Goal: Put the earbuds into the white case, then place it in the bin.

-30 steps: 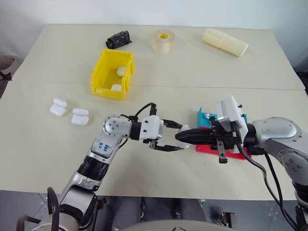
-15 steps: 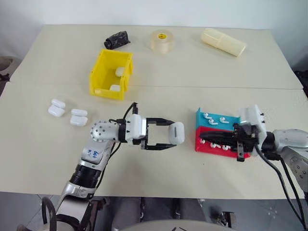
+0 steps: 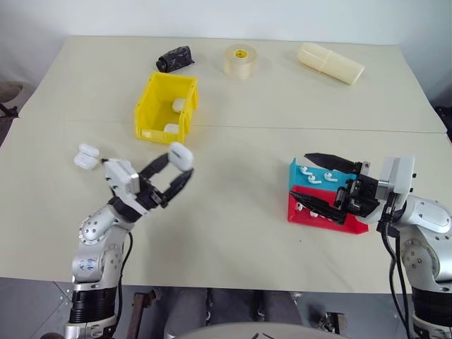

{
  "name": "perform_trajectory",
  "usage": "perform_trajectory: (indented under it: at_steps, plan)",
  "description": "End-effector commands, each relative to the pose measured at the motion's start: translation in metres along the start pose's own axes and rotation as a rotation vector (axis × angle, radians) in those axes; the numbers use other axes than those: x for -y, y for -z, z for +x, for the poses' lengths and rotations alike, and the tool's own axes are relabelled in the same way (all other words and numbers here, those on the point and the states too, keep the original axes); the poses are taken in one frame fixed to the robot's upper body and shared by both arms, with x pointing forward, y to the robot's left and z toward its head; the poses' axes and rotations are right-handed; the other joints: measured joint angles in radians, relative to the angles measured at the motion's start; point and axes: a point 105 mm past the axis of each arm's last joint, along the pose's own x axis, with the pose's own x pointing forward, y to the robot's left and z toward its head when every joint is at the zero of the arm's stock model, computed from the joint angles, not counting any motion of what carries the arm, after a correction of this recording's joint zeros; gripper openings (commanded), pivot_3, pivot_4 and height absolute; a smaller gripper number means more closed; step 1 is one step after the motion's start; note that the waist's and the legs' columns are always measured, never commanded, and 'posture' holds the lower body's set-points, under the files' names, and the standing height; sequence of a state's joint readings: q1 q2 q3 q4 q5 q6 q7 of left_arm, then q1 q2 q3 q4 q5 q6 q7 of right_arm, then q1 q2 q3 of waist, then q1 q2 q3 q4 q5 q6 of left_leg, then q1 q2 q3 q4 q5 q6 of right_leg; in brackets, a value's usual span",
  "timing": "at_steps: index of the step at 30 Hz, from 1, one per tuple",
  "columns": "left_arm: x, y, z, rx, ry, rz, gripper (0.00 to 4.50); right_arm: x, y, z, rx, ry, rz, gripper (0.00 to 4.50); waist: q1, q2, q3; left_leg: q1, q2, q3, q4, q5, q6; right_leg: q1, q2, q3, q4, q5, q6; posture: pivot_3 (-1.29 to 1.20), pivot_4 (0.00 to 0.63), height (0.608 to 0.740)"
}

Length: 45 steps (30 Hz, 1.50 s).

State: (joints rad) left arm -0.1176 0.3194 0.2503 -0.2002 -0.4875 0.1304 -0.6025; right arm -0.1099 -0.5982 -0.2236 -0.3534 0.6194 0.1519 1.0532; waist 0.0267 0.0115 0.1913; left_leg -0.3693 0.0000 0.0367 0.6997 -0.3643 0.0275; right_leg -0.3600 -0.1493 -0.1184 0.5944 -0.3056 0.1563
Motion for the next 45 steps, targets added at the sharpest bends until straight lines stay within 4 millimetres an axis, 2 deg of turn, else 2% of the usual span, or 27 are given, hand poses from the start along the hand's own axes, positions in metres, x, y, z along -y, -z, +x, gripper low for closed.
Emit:
perform_trajectory:
  at_steps: [1, 4, 8, 13, 17, 18, 19, 23, 25, 29, 34, 37, 39, 45]
  plan:
    - [-0.033, -0.020, 0.001, 0.049, -0.205, 0.035, 2.74, -0.004, -0.002, 0.005, 0.023, 0.003, -0.020, 4.48, 0.001, 0.000, 0.000, 0.000, 0.000, 0.000, 0.000, 0.000, 0.000, 0.000, 0.000, 0.000, 0.000, 0.000, 0.000, 0.00, 0.150, 0.740]
    - [-0.062, -0.018, 0.020, 0.012, -0.281, 0.045, 2.74, -0.005, 0.001, 0.009, 0.026, 0.020, -0.008, 4.48, 0.008, 0.000, 0.000, 0.000, -0.003, 0.000, 0.000, 0.000, 0.000, 0.000, 0.000, -0.001, 0.001, 0.000, 0.000, 0.00, 0.150, 0.740]
    - [-0.083, -0.008, 0.050, -0.067, -0.285, 0.055, 2.74, -0.004, 0.002, 0.013, 0.029, 0.026, -0.007, 4.48, 0.002, -0.001, 0.000, 0.000, -0.005, 0.001, 0.000, 0.000, 0.000, -0.001, 0.000, 0.000, 0.001, 0.000, 0.000, 0.00, 0.150, 0.740]
    - [-0.098, -0.011, 0.083, -0.090, -0.312, 0.058, 2.74, -0.006, 0.002, 0.017, 0.018, 0.015, -0.004, 4.48, -0.001, -0.001, 0.000, -0.001, -0.006, 0.001, -0.001, 0.000, 0.000, -0.002, 0.001, -0.001, 0.001, 0.000, 0.000, 0.00, 0.150, 0.740]
    - [-0.092, -0.012, 0.092, -0.101, -0.258, 0.044, 4.04, -0.006, 0.001, 0.019, 0.020, 0.012, -0.005, 4.50, -0.005, -0.001, 0.000, -0.002, -0.006, 0.002, -0.002, 0.000, 0.000, -0.003, 0.001, -0.001, 0.000, 0.000, 0.000, 0.00, 0.150, 0.740]
    - [-0.091, -0.012, 0.091, -0.108, -0.247, 0.040, 4.40, -0.007, 0.001, 0.020, 0.019, 0.009, -0.005, 4.50, -0.006, -0.001, 0.000, -0.002, -0.005, 0.003, -0.002, 0.000, 0.000, -0.004, 0.001, -0.001, 0.000, 0.000, 0.000, 0.00, 0.150, 0.740]
    - [-0.088, -0.014, 0.089, -0.101, -0.230, 0.043, 4.48, -0.008, 0.001, 0.020, 0.019, 0.007, -0.005, 4.50, -0.006, -0.001, 0.000, -0.002, -0.005, 0.003, -0.002, 0.000, 0.000, -0.004, 0.001, -0.001, 0.001, 0.000, 0.000, 0.00, 0.150, 0.740]
    - [-0.079, -0.022, 0.075, -0.110, -0.158, 0.106, 4.48, -0.008, 0.001, 0.018, 0.010, 0.007, -0.003, 4.50, -0.009, -0.001, 0.000, -0.002, -0.004, 0.003, -0.002, 0.000, 0.000, -0.004, 0.001, 0.000, 0.001, 0.000, 0.000, 0.00, 0.150, 0.740]
    - [-0.063, -0.028, 0.065, -0.102, -0.056, 0.098, 4.48, -0.006, 0.003, 0.014, -0.008, 0.005, -0.007, 4.50, -0.008, -0.001, 0.000, -0.002, -0.004, 0.003, -0.002, 0.000, 0.000, -0.005, 0.001, 0.000, 0.001, 0.000, 0.000, 0.00, 0.150, 0.740]
    - [-0.047, -0.022, 0.033, -0.215, 0.080, 0.151, 4.48, -0.002, 0.006, 0.004, -0.051, -0.019, -0.005, 4.50, -0.006, -0.001, 0.000, -0.002, -0.003, 0.003, -0.001, 0.000, 0.000, -0.005, 0.000, 0.001, 0.002, 0.000, 0.000, 0.00, 0.150, 0.740]
    - [-0.016, -0.018, -0.018, -0.284, 0.333, 0.210, 4.48, 0.001, 0.015, -0.014, -0.156, -0.093, 0.021, 4.50, -0.005, -0.001, 0.000, -0.002, -0.001, 0.004, -0.002, 0.000, 0.000, -0.005, 0.000, 0.002, 0.001, 0.000, 0.000, 0.00, 0.150, 0.740]
    - [-0.002, -0.010, -0.038, -0.326, 0.419, 0.226, 4.48, -0.003, 0.020, -0.027, -0.227, -0.180, 0.031, 4.50, -0.001, 0.000, 0.000, -0.002, 0.000, 0.004, -0.002, 0.000, 0.000, -0.004, 0.000, 0.002, 0.000, 0.000, 0.000, 0.00, 0.150, 0.740]
    - [0.002, -0.007, -0.039, -0.325, 0.431, 0.266, 4.48, -0.001, 0.024, -0.034, -0.252, -0.194, 0.019, 4.50, 0.001, 0.000, 0.000, -0.001, 0.000, 0.003, -0.002, 0.000, 0.000, -0.003, 0.000, 0.001, 0.000, 0.000, 0.000, 0.00, 0.150, 0.740]
    - [0.009, -0.008, -0.024, -0.269, 0.422, 0.314, 4.48, 0.009, 0.032, -0.047, -0.269, -0.132, -0.018, 4.50, -0.002, 0.000, 0.000, 0.001, 0.000, 0.003, -0.001, 0.000, 0.000, -0.002, 0.000, 0.001, 0.001, 0.000, 0.000, 0.00, 0.150, 0.740]
